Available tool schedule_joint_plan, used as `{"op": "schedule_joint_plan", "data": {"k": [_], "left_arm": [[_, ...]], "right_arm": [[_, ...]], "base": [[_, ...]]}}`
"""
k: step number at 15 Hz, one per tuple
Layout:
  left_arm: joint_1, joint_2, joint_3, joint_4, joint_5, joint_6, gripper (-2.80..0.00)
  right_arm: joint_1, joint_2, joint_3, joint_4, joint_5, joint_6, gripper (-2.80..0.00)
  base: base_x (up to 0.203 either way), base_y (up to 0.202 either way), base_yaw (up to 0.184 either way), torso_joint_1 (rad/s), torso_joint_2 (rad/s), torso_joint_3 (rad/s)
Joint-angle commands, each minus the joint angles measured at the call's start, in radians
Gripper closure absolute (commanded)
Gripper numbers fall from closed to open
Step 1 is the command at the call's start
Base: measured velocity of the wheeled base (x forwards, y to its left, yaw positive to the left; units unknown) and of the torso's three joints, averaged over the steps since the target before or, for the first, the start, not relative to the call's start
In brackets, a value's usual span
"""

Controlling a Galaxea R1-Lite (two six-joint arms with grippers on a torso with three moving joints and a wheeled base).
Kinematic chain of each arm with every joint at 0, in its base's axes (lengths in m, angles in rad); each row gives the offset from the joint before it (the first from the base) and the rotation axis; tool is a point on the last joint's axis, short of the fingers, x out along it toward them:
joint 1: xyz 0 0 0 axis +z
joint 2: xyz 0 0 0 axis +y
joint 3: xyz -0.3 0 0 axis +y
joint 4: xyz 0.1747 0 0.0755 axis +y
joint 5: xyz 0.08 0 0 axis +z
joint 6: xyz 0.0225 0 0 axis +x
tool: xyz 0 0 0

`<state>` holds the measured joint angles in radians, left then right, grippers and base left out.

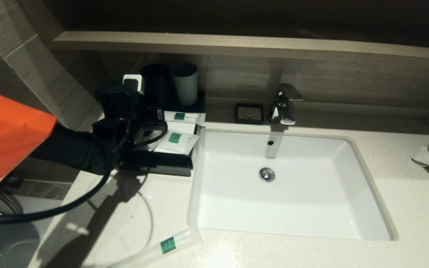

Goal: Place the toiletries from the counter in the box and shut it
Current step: Place the cup on the storage box

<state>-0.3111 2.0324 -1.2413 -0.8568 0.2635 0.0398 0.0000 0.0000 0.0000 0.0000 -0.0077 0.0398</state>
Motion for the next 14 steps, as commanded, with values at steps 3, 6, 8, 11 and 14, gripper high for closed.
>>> {"op": "schedule_joint_plan", "data": {"k": [3,6,8,11,14], "left_arm": [[0.001,0.020,-0.023,-0.005,0.002,0.000,0.00],[0.001,0.030,-0.028,-0.005,0.000,0.000,0.00],[0.001,0.041,-0.053,-0.006,0.003,-0.004,0.00],[0.002,0.048,-0.065,-0.006,0.002,-0.013,0.00],[0.003,0.065,-0.078,-0.013,0.003,-0.018,0.00]], "right_arm": [[0.000,0.000,0.000,0.000,0.000,0.000,0.00],[0.000,0.000,0.000,0.000,0.000,0.000,0.00],[0.000,0.000,0.000,0.000,0.000,0.000,0.00],[0.000,0.000,0.000,0.000,0.000,0.000,0.00],[0.000,0.000,0.000,0.000,0.000,0.000,0.00]], "base": [[0.000,0.000,0.000,0.000,0.00,0.000],[0.000,0.000,0.000,0.000,0.00,0.000],[0.000,0.000,0.000,0.000,0.00,0.000],[0.000,0.000,0.000,0.000,0.00,0.000],[0.000,0.000,0.000,0.000,0.00,0.000]]}}
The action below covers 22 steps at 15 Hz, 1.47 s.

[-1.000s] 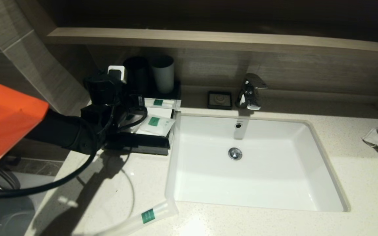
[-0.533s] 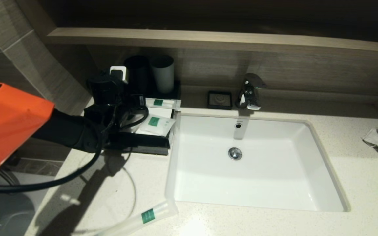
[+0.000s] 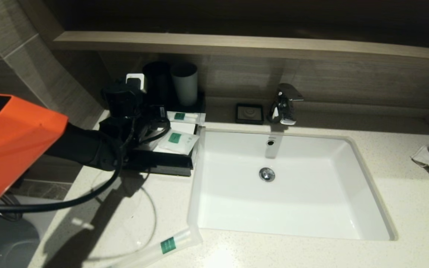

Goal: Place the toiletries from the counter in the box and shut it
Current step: Place the cup on the storage box

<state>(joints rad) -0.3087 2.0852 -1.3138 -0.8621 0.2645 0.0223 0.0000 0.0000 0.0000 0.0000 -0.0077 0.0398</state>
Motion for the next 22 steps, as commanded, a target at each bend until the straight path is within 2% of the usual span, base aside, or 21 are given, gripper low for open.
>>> {"op": "schedule_joint_plan", "data": {"k": [1,14,22], "left_arm": [[0.002,0.012,-0.005,-0.009,0.002,-0.001,0.00],[0.008,0.019,-0.028,-0.043,0.002,-0.010,0.00],[0.008,-0.033,0.045,-0.044,0.006,-0.025,0.00]], "right_arm": [[0.000,0.000,0.000,0.000,0.000,0.000,0.00],[0.000,0.000,0.000,0.000,0.000,0.000,0.00],[0.000,0.000,0.000,0.000,0.000,0.000,0.00]], "base": [[0.000,0.000,0.000,0.000,0.00,0.000],[0.000,0.000,0.000,0.000,0.00,0.000],[0.000,0.000,0.000,0.000,0.00,0.000]]}}
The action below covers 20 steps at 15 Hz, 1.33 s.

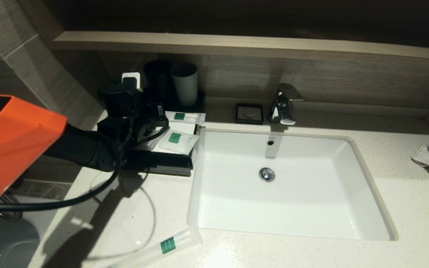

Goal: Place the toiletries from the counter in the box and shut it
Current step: Place the cup on the storage box, then open the drawer

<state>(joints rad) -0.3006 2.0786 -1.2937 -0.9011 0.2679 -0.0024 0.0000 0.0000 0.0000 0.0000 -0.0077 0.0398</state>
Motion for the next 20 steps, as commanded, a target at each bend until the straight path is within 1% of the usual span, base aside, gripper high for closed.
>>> {"op": "schedule_joint_plan", "data": {"k": [1,5,9,12,14,17,18,20], "left_arm": [[0.000,-0.043,0.047,-0.006,0.002,-0.001,0.00],[0.000,-0.138,0.131,-0.003,0.002,-0.011,0.00],[0.000,-0.263,0.254,0.012,0.004,-0.011,0.00],[0.000,-0.353,0.345,0.061,0.004,-0.011,0.00],[0.000,-0.428,0.386,0.102,0.005,-0.011,0.00],[-0.002,-0.539,0.418,0.223,0.004,-0.011,0.00],[-0.003,-0.561,0.435,0.243,0.005,-0.011,0.00],[-0.003,-0.599,0.477,0.250,0.006,-0.008,0.00]], "right_arm": [[0.000,0.000,0.000,0.000,0.000,0.000,0.00],[0.000,0.000,0.000,0.000,0.000,0.000,0.00],[0.000,0.000,0.000,0.000,0.000,0.000,0.00],[0.000,0.000,0.000,0.000,0.000,0.000,0.00],[0.000,0.000,0.000,0.000,0.000,0.000,0.00],[0.000,0.000,0.000,0.000,0.000,0.000,0.00],[0.000,0.000,0.000,0.000,0.000,0.000,0.00],[0.000,0.000,0.000,0.000,0.000,0.000,0.00]], "base": [[0.000,0.000,0.000,0.000,0.00,0.000],[0.000,0.000,0.000,0.000,0.00,0.000],[0.000,0.000,0.000,0.000,0.00,0.000],[0.000,0.000,0.000,0.000,0.00,0.000],[0.000,0.000,0.000,0.000,0.00,0.000],[0.000,0.000,0.000,0.000,0.00,0.000],[0.000,0.000,0.000,0.000,0.00,0.000],[0.000,0.000,0.000,0.000,0.00,0.000]]}}
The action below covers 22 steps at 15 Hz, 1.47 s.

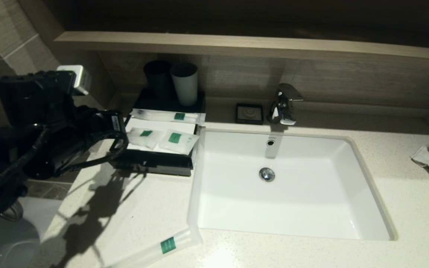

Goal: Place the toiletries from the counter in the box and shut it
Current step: Open the drawer

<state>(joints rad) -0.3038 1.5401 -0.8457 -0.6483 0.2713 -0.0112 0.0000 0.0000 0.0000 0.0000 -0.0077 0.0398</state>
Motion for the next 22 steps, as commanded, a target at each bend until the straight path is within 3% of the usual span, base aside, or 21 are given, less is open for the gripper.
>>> {"op": "schedule_joint_plan", "data": {"k": [1,3,7,11,14,22], "left_arm": [[0.000,-0.091,0.051,-0.002,0.005,0.003,0.00],[0.000,-0.155,0.084,0.026,0.005,0.004,0.00],[-0.011,-0.286,0.100,0.183,-0.011,0.002,0.00],[-0.096,-0.352,0.162,0.244,-0.012,-0.008,0.00],[-0.161,-0.356,0.223,0.257,-0.007,-0.099,0.00],[-0.164,-0.231,0.243,0.252,0.027,-0.238,0.00]], "right_arm": [[0.000,0.000,0.000,0.000,0.000,0.000,0.00],[0.000,0.000,0.000,0.000,0.000,0.000,0.00],[0.000,0.000,0.000,0.000,0.000,0.000,0.00],[0.000,0.000,0.000,0.000,0.000,0.000,0.00],[0.000,0.000,0.000,0.000,0.000,0.000,0.00],[0.000,0.000,0.000,0.000,0.000,0.000,0.00]], "base": [[0.000,0.000,0.000,0.000,0.00,0.000],[0.000,0.000,0.000,0.000,0.00,0.000],[0.000,0.000,0.000,0.000,0.00,0.000],[0.000,0.000,0.000,0.000,0.00,0.000],[0.000,0.000,0.000,0.000,0.00,0.000],[0.000,0.000,0.000,0.000,0.00,0.000]]}}
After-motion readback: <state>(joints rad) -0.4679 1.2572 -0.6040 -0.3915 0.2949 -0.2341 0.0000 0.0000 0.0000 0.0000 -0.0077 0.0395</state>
